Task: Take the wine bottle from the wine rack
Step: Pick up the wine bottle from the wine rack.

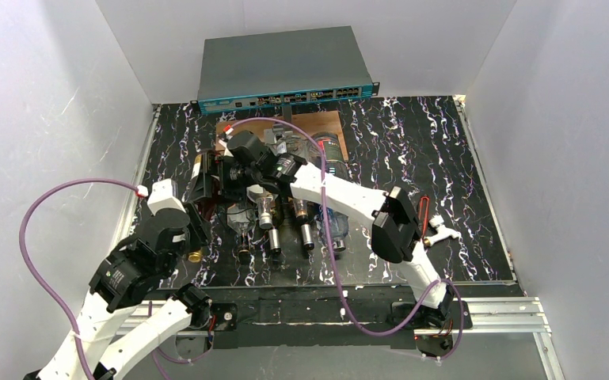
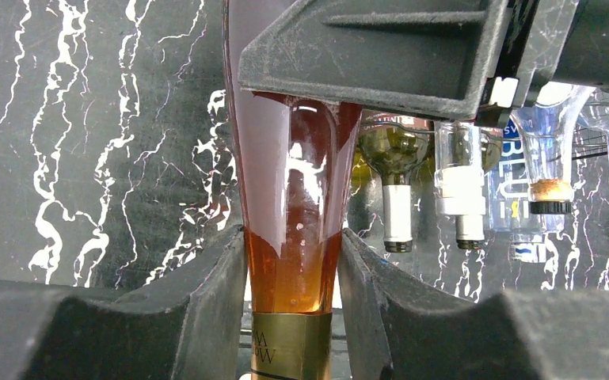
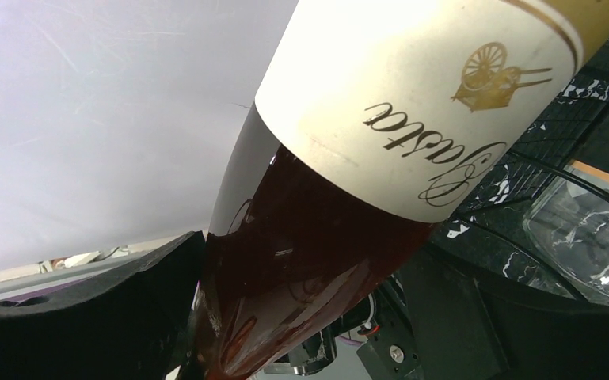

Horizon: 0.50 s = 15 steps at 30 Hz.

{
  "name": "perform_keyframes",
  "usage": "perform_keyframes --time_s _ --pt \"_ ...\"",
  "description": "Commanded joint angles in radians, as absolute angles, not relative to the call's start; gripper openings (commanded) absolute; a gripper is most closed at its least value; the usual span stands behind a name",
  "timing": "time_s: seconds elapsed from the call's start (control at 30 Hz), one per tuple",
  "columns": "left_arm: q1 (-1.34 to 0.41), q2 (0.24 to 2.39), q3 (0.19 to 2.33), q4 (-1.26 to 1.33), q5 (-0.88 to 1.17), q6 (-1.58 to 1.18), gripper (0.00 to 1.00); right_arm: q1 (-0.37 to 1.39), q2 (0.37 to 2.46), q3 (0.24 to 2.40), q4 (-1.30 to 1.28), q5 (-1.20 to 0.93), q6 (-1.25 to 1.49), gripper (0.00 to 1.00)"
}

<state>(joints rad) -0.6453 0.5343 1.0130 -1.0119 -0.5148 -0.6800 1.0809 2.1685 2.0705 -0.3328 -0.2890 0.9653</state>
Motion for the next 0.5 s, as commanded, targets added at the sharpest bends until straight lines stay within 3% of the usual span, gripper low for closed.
perform_keyframes --time_s 0.0,0.47 --pt "-0.640 0.481 1.123 -0.782 -0.694 -0.674 0.00 1.090 2.201 2.117 -0.300 -0.275 0.940 0.98" --pt "-0.640 0.442 1.122 -0.840 -0.720 -0.690 0.00 1.123 2.239 2.146 -0.291 -0.260 0.924 0.98"
